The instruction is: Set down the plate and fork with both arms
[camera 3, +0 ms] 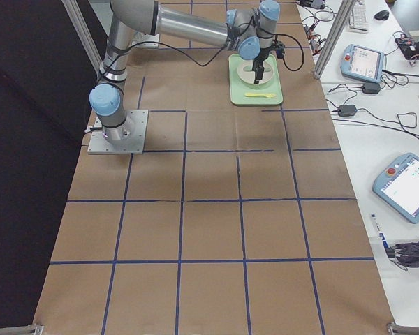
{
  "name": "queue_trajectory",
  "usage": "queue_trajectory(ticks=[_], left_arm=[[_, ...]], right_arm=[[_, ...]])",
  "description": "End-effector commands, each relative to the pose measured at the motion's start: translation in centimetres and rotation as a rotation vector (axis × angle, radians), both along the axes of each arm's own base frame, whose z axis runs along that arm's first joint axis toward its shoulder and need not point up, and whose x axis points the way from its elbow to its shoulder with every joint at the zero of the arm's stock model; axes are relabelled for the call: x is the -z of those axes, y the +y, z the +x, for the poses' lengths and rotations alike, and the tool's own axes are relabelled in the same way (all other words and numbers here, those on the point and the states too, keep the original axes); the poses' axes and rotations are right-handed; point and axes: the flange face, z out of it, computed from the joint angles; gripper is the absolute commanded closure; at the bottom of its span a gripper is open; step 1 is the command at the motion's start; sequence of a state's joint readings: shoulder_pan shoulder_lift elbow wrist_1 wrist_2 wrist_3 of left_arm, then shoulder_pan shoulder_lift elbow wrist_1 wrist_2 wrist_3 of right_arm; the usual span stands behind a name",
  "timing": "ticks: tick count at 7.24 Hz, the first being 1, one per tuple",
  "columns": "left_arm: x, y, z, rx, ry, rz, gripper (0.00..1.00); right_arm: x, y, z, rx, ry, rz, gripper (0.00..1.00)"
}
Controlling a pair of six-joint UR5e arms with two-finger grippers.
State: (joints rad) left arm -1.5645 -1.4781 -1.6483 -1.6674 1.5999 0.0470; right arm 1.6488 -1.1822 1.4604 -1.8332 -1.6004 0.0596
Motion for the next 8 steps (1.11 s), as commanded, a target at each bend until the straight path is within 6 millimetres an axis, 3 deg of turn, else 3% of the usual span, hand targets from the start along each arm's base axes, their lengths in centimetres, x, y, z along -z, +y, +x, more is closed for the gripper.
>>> queue_trajectory(ticks=[1, 3, 4, 6, 8], left_arm=[[0.1, 0.1, 0.0, 0.001, 0.0, 0.001, 0.0], [-0.1, 0.6, 0.1, -0.002, -0.002, -0.003, 0.0], [-0.1, 0.6, 0.0, -0.002, -0.002, -0.003, 0.0], [-0.1, 0.7, 0.0, -0.002, 0.0, -0.003, 0.0], [-0.1, 0.7, 0.0, -0.002, 0.0, -0.003, 0.0]], right_arm=[[-6.2, 7.4, -4.8, -0.003, -0.008, 0.019, 0.0], [-11.0, 14.1, -4.4, -0.001, -0.007, 0.06, 0.0], [-12.6, 15.7, -4.4, 0.0, -0.006, 0.052, 0.0], [-12.9, 16.3, -4.2, -0.001, -0.012, 0.037, 0.0], [-12.7, 15.5, -4.1, -0.001, -0.015, 0.031, 0.0]])
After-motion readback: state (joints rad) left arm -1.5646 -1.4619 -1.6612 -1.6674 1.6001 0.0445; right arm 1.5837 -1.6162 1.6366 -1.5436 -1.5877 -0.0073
